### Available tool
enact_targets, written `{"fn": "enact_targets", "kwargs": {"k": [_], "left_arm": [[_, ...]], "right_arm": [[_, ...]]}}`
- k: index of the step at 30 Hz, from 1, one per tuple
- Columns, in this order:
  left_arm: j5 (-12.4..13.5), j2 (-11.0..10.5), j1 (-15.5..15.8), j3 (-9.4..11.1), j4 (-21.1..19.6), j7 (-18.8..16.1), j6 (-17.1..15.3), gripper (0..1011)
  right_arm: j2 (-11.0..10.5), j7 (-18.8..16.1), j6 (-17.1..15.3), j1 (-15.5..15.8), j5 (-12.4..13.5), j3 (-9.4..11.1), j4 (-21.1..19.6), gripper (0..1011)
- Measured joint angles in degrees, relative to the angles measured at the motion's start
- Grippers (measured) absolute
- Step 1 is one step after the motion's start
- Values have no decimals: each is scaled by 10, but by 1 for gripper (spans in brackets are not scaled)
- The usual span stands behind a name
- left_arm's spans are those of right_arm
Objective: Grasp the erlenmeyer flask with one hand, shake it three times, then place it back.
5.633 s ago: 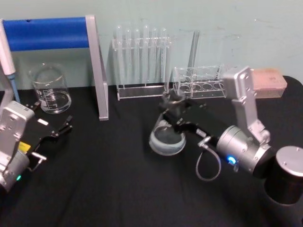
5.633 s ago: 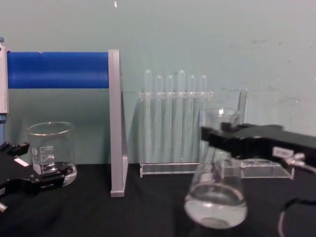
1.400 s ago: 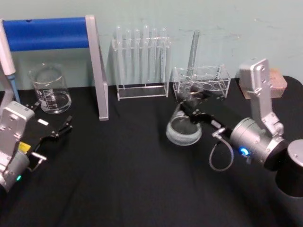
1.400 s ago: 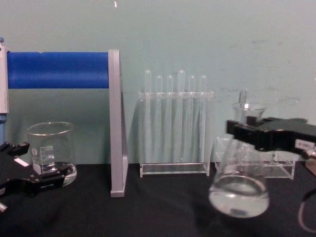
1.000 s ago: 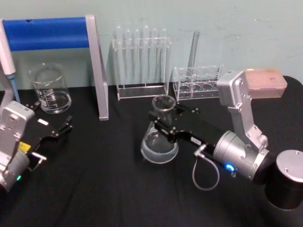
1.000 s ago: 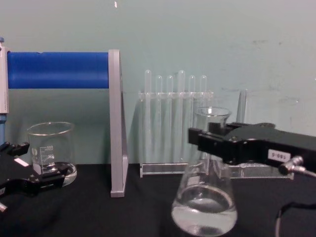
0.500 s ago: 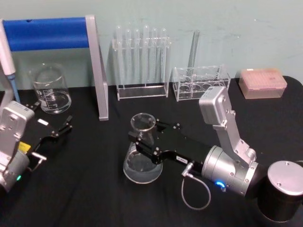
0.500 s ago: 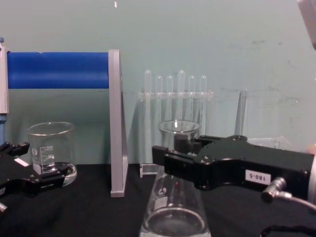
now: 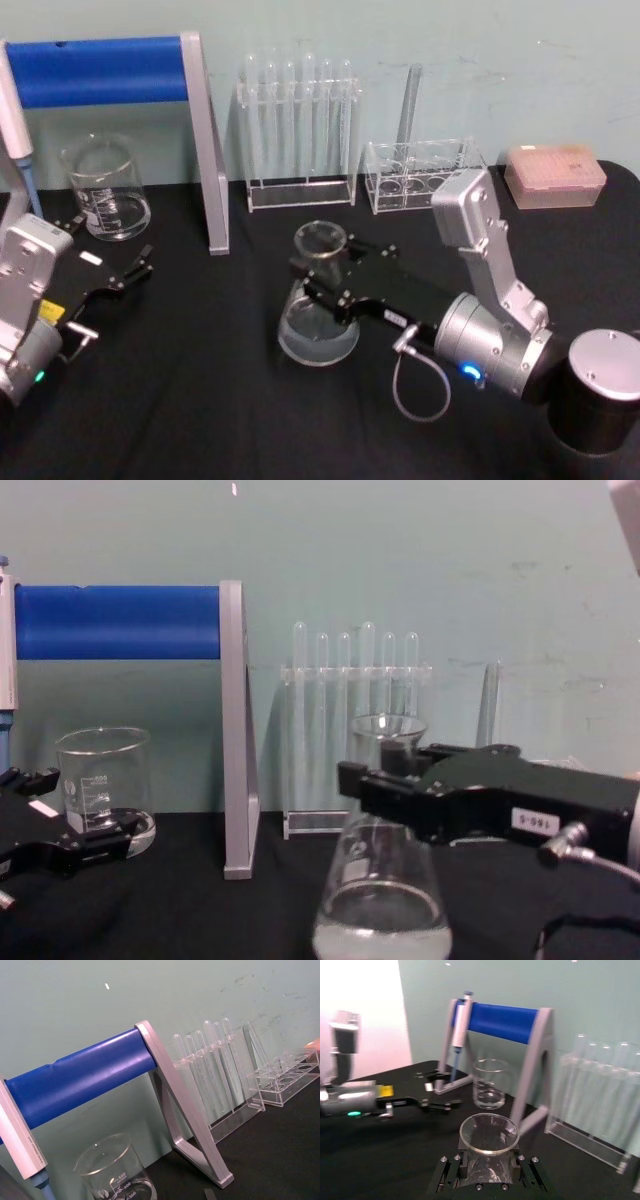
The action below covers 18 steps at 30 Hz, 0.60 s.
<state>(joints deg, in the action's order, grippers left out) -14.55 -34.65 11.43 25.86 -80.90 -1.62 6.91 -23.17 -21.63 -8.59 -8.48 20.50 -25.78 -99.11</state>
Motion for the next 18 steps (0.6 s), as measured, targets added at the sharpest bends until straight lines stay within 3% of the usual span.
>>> {"fn": "enact_targets", "kwargs": {"k": [18], "left_arm": [[0, 0, 0, 0, 0, 0, 0, 1001]], "right_arm": [[23, 52, -4, -30, -8, 64, 65, 450]]}}
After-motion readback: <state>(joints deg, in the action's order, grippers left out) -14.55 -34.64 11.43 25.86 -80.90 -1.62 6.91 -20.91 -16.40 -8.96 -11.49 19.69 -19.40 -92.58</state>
